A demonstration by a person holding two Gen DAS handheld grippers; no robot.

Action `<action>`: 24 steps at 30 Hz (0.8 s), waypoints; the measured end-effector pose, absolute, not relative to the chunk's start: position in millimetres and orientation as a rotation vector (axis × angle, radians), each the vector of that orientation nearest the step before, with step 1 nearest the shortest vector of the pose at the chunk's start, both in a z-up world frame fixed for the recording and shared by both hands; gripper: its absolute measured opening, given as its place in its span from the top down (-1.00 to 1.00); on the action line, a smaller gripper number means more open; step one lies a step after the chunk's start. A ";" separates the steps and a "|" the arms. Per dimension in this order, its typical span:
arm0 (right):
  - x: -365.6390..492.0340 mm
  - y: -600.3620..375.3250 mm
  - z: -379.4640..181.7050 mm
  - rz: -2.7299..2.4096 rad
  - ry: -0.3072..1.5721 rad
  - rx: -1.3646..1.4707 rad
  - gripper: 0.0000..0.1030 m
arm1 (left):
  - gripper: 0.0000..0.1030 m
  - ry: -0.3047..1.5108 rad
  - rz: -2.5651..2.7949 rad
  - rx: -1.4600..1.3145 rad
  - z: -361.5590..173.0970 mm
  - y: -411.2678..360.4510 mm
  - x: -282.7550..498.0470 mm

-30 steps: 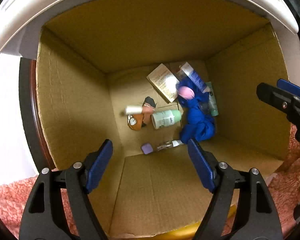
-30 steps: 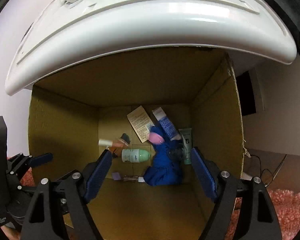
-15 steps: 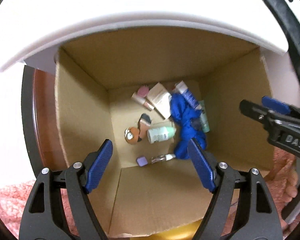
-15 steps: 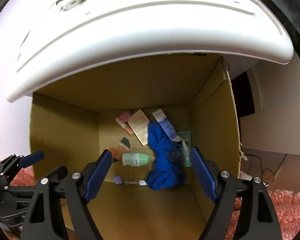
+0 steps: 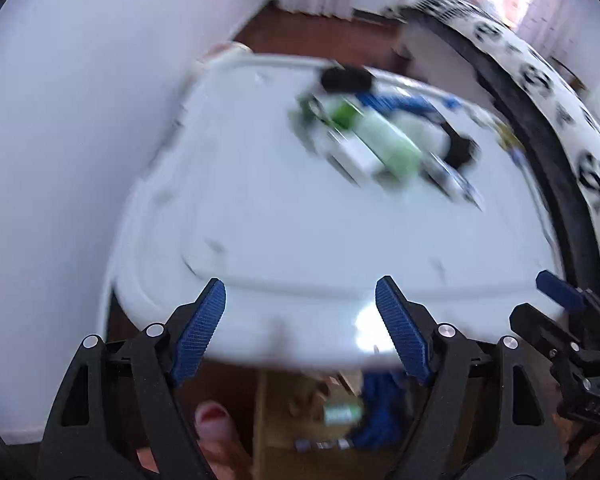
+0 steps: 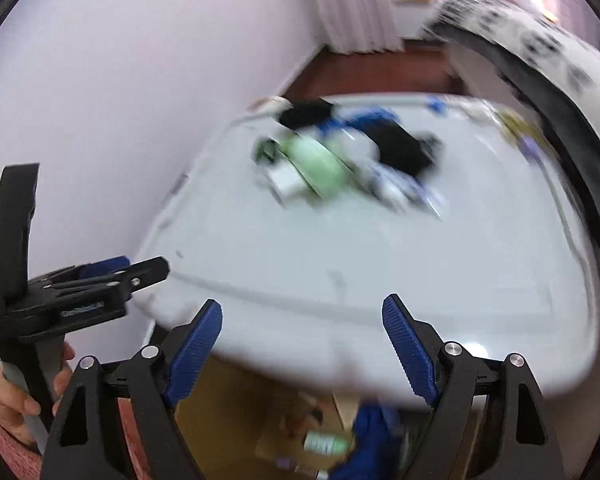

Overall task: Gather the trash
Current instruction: 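Grasp the green cream jar with the right tool while the left tool grasps the white charger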

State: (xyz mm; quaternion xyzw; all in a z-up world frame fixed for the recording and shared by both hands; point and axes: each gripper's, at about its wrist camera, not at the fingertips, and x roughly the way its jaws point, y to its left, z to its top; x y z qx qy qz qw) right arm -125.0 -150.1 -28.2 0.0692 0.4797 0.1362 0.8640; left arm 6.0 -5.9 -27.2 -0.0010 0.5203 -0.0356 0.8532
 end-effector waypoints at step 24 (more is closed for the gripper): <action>102.5 -91.0 -138.8 0.157 1.259 -0.256 0.06 | -0.62 1.211 -0.135 -0.187 -62.5 28.9 28.0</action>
